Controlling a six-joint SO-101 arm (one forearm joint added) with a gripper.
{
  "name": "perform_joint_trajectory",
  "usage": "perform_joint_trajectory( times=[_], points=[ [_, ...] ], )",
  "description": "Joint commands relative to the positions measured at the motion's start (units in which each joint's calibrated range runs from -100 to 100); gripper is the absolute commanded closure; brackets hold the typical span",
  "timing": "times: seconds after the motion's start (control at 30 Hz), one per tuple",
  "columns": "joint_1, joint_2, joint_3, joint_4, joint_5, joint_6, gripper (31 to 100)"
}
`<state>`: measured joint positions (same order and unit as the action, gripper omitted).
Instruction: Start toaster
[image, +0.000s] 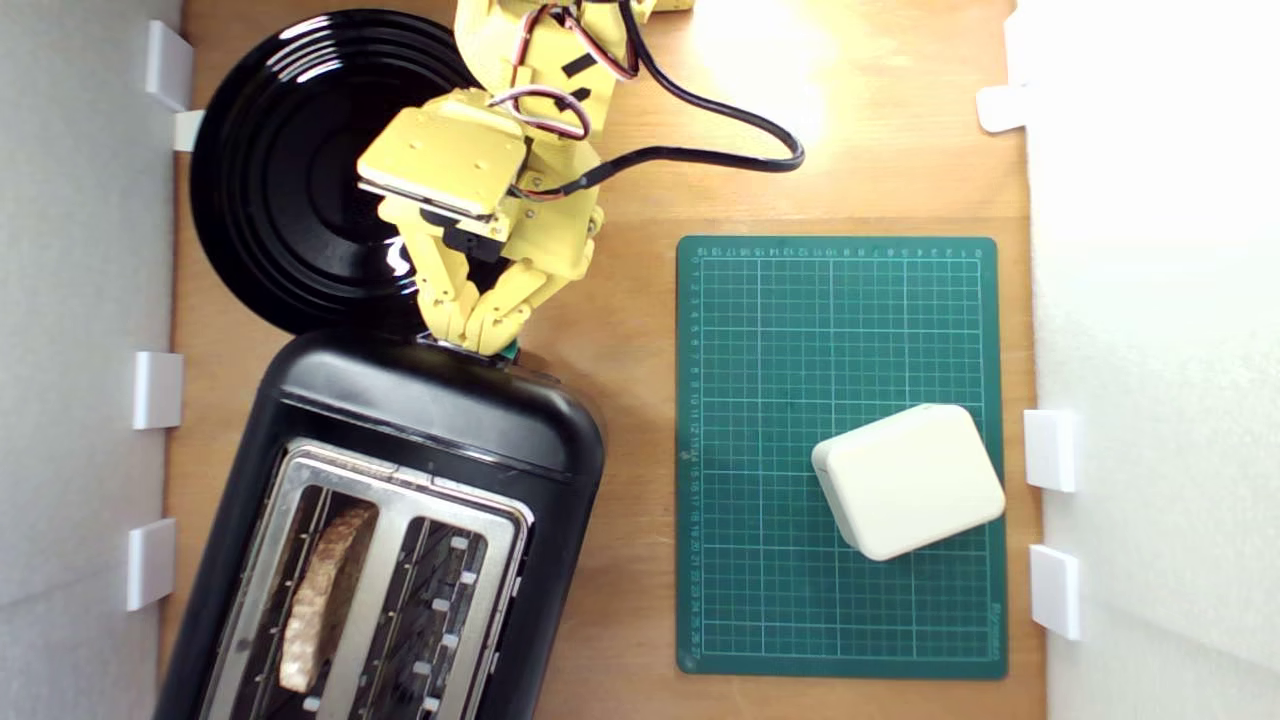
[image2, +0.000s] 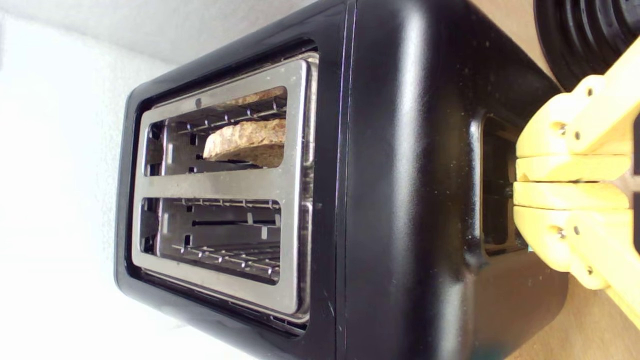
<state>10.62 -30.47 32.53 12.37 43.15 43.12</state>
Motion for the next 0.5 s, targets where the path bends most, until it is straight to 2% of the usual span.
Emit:
perform_joint_trajectory(
  times=[0.0, 0.23, 0.47],
  points=[
    [-0.14, 1.50, -0.41, 0.48, -1.39, 0.11, 98.9],
    [-0.06, 4.99, -0.41, 0.67, -1.39, 0.11, 98.9],
    [1.76, 9.41, -0.32, 0.67, -1.39, 0.11, 98.9]
  ],
)
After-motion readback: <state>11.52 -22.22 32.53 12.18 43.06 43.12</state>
